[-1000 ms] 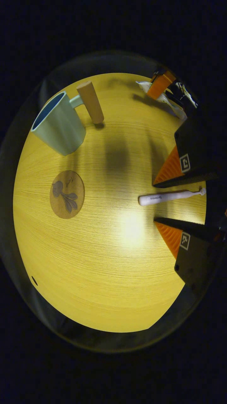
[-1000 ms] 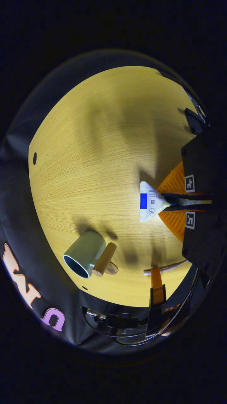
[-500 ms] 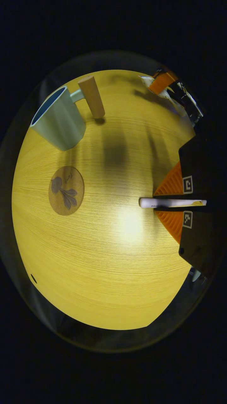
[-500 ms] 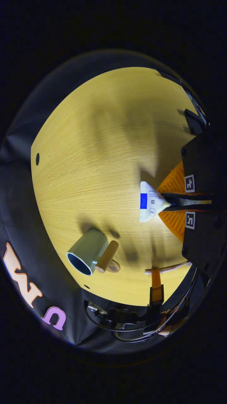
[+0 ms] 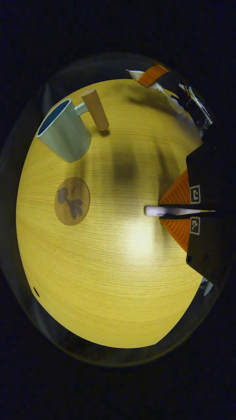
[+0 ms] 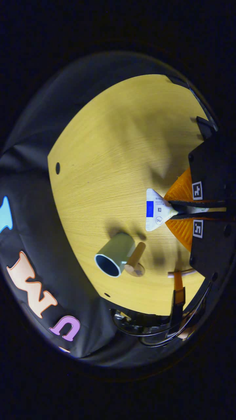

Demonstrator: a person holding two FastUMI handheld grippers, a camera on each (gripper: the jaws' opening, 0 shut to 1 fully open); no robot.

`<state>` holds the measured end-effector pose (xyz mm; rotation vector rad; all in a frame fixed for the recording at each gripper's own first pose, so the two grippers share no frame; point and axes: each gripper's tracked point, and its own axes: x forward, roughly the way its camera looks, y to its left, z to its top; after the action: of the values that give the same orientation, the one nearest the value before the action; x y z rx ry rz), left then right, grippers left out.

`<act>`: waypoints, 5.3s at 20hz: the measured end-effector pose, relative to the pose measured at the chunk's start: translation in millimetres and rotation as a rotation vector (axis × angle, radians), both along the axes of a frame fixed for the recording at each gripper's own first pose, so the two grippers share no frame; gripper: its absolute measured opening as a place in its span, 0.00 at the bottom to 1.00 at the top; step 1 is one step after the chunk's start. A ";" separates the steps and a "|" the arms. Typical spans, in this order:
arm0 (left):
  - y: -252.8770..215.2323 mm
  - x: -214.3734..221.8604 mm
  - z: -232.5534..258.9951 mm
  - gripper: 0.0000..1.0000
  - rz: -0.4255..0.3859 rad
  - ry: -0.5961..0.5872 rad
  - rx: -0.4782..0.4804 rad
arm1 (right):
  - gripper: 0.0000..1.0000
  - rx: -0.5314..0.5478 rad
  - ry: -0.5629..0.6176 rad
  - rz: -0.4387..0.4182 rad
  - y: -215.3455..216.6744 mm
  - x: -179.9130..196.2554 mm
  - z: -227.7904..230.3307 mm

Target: Put the toothbrush and toothpaste on the desktop into the cup, then pick up the cup and place it on the coaster on the desktop.

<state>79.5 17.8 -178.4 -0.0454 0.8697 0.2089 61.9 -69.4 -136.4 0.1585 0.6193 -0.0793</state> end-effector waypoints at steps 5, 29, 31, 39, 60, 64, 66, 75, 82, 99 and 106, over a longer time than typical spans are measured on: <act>7.4 5.2 32.5 0.00 -0.019 -0.153 -0.001 | 0.07 0.015 -0.187 -0.041 6.3 14.7 50.8; -26.9 80.7 290.4 0.00 -0.547 -1.068 0.069 | 0.07 -0.006 -0.707 0.146 143.3 137.1 149.1; -36.5 84.4 300.7 0.00 -0.586 -1.113 0.047 | 0.07 -0.032 -0.701 0.143 146.1 144.5 136.7; -65.0 93.4 312.8 0.00 -0.698 -1.191 -0.049 | 0.15 -0.045 -0.653 0.085 138.0 155.8 96.7; -107.4 110.0 297.4 0.00 -0.768 -1.237 -0.046 | 0.98 -0.057 -0.799 -0.116 58.5 54.9 132.6; -114.1 117.7 288.6 0.00 -0.775 -1.232 -0.055 | 0.98 -0.067 -0.789 -0.160 39.4 46.0 121.8; -113.0 114.8 292.9 0.00 -0.775 -1.250 -0.056 | 0.98 -0.070 -0.783 -0.174 34.1 43.2 118.6; -125.9 99.0 315.9 0.00 -0.803 -1.295 -0.029 | 0.98 -0.071 -0.788 -0.175 34.0 41.4 122.9; -140.5 104.4 297.3 0.00 -0.812 -1.248 -0.087 | 0.98 -0.063 -0.768 -0.159 34.7 42.7 116.8; -93.6 83.1 275.6 0.92 -0.717 -1.178 -0.022 | 0.98 -0.063 -0.701 -0.073 52.5 41.4 116.5; -12.6 46.3 300.1 0.94 -0.487 -1.167 0.033 | 0.98 -0.049 -0.616 0.055 89.8 47.7 129.6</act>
<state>125.8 5.2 121.7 0.0745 -0.3006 -0.2605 109.6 20.4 -6.9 0.1097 0.0071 0.0096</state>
